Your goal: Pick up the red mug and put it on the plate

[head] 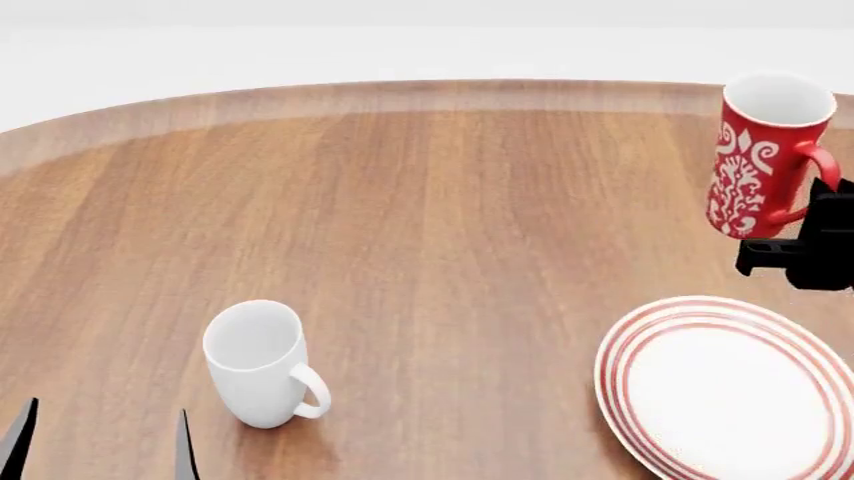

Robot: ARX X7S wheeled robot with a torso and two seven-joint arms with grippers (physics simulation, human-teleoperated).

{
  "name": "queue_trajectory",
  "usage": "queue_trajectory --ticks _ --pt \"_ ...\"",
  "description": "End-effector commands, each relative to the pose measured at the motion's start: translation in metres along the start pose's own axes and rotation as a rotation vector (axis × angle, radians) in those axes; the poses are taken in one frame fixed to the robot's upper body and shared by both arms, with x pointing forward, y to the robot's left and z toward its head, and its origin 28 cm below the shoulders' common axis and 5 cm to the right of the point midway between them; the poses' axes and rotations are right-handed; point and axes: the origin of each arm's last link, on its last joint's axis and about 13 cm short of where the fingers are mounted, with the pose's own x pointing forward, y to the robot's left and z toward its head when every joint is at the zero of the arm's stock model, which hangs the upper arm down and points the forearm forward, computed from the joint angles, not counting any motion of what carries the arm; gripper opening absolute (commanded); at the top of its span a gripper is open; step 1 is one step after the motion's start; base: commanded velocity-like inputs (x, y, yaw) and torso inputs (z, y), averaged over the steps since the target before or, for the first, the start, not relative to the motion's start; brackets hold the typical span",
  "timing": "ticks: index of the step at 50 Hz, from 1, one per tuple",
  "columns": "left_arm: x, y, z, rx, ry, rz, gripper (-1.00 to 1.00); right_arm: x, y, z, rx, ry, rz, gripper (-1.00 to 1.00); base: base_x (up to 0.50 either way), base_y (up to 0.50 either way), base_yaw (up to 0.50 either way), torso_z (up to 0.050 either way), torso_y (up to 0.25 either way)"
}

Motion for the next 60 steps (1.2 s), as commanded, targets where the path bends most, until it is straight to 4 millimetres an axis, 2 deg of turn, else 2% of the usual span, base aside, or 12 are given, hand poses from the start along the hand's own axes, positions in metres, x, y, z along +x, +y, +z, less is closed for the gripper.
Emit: queue_trajectory --ticks 1,10,17,24,34,47,60 --pt "0.0 0.0 0.0 0.004 -0.004 0.001 1.0 0.015 -0.023 0.009 0.002 -0.003 0.004 -1.0 0.0 0.0 0.0 0.0 0.0" --pt "0.0 0.0 0.0 0.006 -0.009 0.004 1.0 0.023 -0.038 0.005 0.008 0.031 -0.029 -1.0 0.0 0.0 0.0 0.0 0.0" --pt "0.0 0.0 0.0 0.008 -0.012 0.003 1.0 0.03 -0.044 0.008 -0.023 0.04 -0.032 -1.0 0.0 0.0 0.0 0.0 0.001" --pt "0.0 0.0 0.0 0.008 -0.012 0.005 1.0 0.036 -0.047 0.004 -0.047 0.065 -0.008 -1.0 0.0 0.0 0.0 0.0 0.0" --pt "0.0 0.0 0.0 0.009 -0.013 0.004 1.0 0.039 -0.048 -0.011 -0.078 0.103 0.025 -1.0 0.0 0.0 0.0 0.0 0.0" --pt "0.0 0.0 0.0 0.014 -0.016 0.004 1.0 0.045 -0.055 -0.045 -0.064 0.085 0.066 -1.0 0.0 0.0 0.0 0.0 0.0" --pt "0.0 0.0 0.0 0.016 -0.016 0.0 1.0 0.049 -0.06 -0.059 -0.051 0.041 0.084 -1.0 0.0 0.0 0.0 0.0 0.001"
